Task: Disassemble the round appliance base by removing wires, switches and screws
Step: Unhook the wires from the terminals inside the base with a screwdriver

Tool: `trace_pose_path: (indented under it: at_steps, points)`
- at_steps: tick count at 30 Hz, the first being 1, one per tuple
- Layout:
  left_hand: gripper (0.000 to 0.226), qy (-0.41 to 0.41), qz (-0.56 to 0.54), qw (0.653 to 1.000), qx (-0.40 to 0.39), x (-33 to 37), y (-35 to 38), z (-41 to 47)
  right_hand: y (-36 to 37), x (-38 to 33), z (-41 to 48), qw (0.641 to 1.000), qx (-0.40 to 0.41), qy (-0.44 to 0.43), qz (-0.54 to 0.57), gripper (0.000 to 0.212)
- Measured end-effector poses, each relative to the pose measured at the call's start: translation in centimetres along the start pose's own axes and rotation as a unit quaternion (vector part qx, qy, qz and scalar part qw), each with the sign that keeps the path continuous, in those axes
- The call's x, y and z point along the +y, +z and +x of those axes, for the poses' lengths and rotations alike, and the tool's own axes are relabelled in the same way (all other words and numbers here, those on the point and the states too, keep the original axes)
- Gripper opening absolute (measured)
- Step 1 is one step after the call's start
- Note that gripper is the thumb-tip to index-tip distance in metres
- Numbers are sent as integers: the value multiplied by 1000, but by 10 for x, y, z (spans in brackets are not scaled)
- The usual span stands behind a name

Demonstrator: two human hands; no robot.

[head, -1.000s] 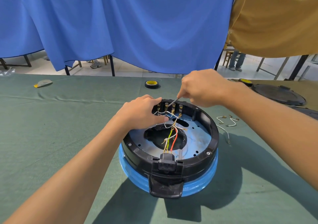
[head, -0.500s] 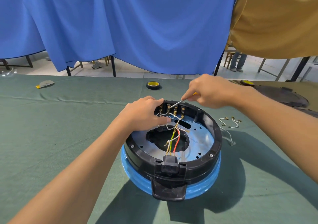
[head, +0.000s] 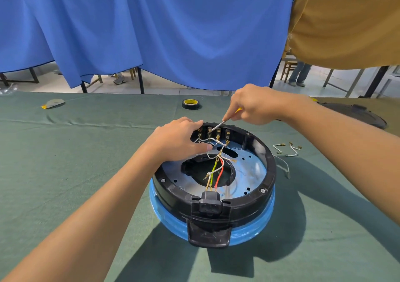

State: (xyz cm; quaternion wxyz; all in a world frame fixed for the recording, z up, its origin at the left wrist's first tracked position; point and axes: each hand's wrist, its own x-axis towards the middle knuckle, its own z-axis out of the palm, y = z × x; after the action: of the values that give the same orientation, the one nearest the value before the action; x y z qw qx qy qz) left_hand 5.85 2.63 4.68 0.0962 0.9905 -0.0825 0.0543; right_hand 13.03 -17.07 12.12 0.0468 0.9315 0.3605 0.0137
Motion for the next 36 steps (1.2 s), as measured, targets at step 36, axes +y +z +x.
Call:
trace_pose_path:
  at_steps: [36]
  points:
    - [83, 0, 39, 999, -15, -1, 4, 9, -19, 0, 20, 998, -44, -41, -8, 31]
